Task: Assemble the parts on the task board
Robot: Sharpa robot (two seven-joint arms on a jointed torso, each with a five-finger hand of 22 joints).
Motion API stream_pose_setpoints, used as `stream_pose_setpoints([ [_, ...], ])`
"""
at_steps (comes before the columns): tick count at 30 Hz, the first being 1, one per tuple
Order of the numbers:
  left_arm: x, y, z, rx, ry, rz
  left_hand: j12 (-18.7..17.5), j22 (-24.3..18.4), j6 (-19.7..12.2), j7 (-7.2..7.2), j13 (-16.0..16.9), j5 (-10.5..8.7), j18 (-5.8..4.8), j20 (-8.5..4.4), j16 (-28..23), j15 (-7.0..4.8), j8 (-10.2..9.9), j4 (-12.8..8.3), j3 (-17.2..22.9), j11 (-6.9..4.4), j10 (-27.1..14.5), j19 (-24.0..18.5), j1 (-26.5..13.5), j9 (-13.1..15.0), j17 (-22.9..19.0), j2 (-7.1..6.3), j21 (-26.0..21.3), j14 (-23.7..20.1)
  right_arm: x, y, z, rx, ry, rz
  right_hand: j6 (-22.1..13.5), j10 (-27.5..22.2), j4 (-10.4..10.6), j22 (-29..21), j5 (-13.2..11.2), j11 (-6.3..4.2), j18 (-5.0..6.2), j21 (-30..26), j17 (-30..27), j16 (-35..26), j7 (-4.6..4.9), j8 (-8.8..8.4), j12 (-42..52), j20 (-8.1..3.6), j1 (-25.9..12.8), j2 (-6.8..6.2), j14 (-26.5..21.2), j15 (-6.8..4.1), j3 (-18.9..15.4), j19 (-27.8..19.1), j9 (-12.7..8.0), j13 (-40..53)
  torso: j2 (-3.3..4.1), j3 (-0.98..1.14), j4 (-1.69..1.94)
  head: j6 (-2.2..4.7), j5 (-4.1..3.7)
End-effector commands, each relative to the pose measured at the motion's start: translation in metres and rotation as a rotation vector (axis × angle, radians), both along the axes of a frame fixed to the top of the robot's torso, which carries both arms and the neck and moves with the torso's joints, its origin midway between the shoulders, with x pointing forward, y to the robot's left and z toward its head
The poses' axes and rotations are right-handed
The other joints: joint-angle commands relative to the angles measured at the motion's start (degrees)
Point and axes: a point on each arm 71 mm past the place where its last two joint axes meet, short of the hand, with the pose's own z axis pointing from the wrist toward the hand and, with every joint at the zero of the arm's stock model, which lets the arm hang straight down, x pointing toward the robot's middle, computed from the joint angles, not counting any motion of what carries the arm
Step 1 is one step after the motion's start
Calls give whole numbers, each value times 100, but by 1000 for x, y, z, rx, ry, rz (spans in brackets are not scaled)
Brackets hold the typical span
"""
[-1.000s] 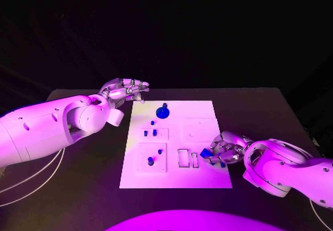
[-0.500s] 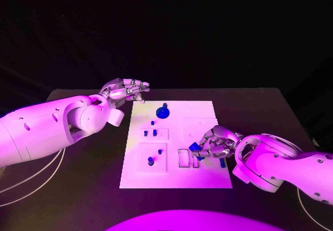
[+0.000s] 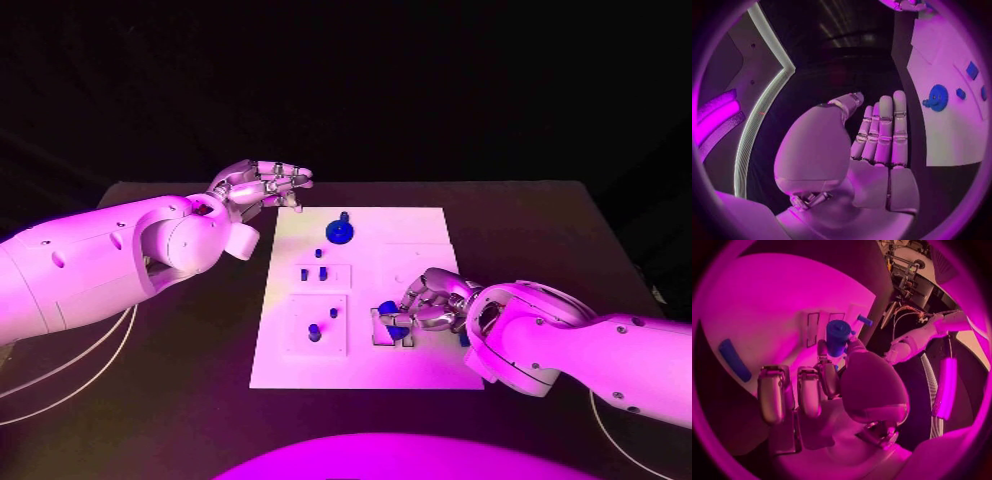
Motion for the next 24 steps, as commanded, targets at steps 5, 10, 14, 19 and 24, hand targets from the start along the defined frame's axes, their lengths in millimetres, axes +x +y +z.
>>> stream_pose_setpoints([
  [5,-1,-2,1,-10,-3,-13,43,-10,-57,53,-6,-1,79,36,-17,1,25,26,-13,14,-38,-1,11,5,-8,51,-30,-23,-3,9,-4,-28,6,49,175,48,-11,1384,-44,-5,-75,31,995,32,-138,42,43,-56,-68,6,508,-31,9,471,16,366,2,7,-6,-24,14],
  [10,-1,-2,1,-9,-3,-12,47,-13,-59,54,-6,1,79,36,-16,1,27,33,-13,14,-41,0,6,5,-8,57,-33,-23,-3,12,-4,-32,2,59,180,57,-12,1386,-49,-8,-76,41,1003,35,-141,46,58,-57,-73,11,509,-32,11,473,17,378,2,5,-9,-38,14],
  [14,-1,-1,1,-9,-3,-12,47,-13,-59,54,-6,1,79,36,-16,1,27,33,-13,14,-41,0,6,5,-8,57,-33,-23,-2,11,-5,-39,-1,58,192,65,-10,1388,-60,-13,-78,50,1005,36,-146,54,64,-61,-94,17,510,-37,8,476,19,386,-2,2,-5,-26,15],
  [19,-1,-2,1,-10,-3,-12,47,-13,-59,54,-6,1,79,36,-16,1,27,33,-13,14,-41,0,6,5,-8,57,-33,-23,2,10,-7,-51,-9,55,198,68,-7,1390,-57,-16,-79,55,1009,38,-149,59,60,-65,-148,34,510,-41,1,477,19,388,0,4,-4,-14,17],
  [24,-1,-1,1,-9,-3,-11,55,-19,-63,53,-7,4,80,38,-13,2,32,49,-11,14,-47,4,1,6,-8,72,-42,-24,3,11,-9,-62,-9,60,201,73,-6,1389,-71,-18,-79,54,1016,41,-151,67,56,-71,-246,49,511,-44,-23,475,20,396,0,6,-2,-15,22],
])
